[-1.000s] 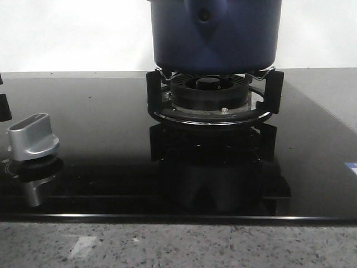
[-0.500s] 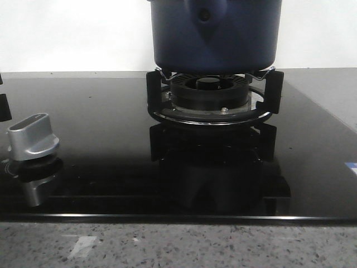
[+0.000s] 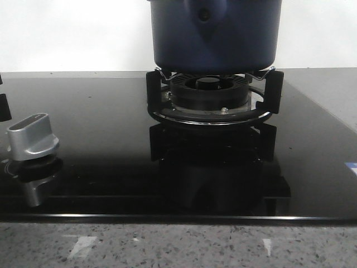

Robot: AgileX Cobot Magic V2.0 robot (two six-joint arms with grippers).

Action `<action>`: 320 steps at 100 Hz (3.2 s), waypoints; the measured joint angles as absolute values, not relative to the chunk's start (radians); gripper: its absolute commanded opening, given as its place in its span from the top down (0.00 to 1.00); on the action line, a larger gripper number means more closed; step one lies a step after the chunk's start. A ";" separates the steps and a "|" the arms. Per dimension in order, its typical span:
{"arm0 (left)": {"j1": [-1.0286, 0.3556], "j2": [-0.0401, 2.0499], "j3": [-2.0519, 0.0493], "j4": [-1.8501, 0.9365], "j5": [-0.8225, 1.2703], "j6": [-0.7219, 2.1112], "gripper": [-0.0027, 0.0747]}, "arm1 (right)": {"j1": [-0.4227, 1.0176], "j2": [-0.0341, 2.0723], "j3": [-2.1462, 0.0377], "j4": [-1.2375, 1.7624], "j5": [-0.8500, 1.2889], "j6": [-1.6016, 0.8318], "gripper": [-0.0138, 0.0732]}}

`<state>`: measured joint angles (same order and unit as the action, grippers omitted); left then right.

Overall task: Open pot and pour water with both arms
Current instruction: 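Tilt the bowl with the right gripper, pouring water into the saucepan, then lower the bowl onto the counter and open the right gripper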

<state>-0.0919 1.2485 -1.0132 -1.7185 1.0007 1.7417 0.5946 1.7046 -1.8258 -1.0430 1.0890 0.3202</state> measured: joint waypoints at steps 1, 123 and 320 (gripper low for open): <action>-0.092 1.248 -1.013 -1.718 1.001 1.742 0.63 | 0.596 1.704 -1.826 -1.049 1.089 0.320 0.89; -0.092 1.248 -1.013 -1.718 1.001 1.742 0.63 | 0.723 1.704 -1.826 -1.495 1.002 0.325 0.89; -0.134 1.248 -1.013 -1.705 1.002 1.742 0.63 | -0.147 1.266 -1.020 -0.109 1.012 0.211 0.90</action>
<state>-0.1336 1.2485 -1.0132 -1.7051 1.0024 1.7417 -0.1472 1.2661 -1.0201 -0.1089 1.0124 0.2107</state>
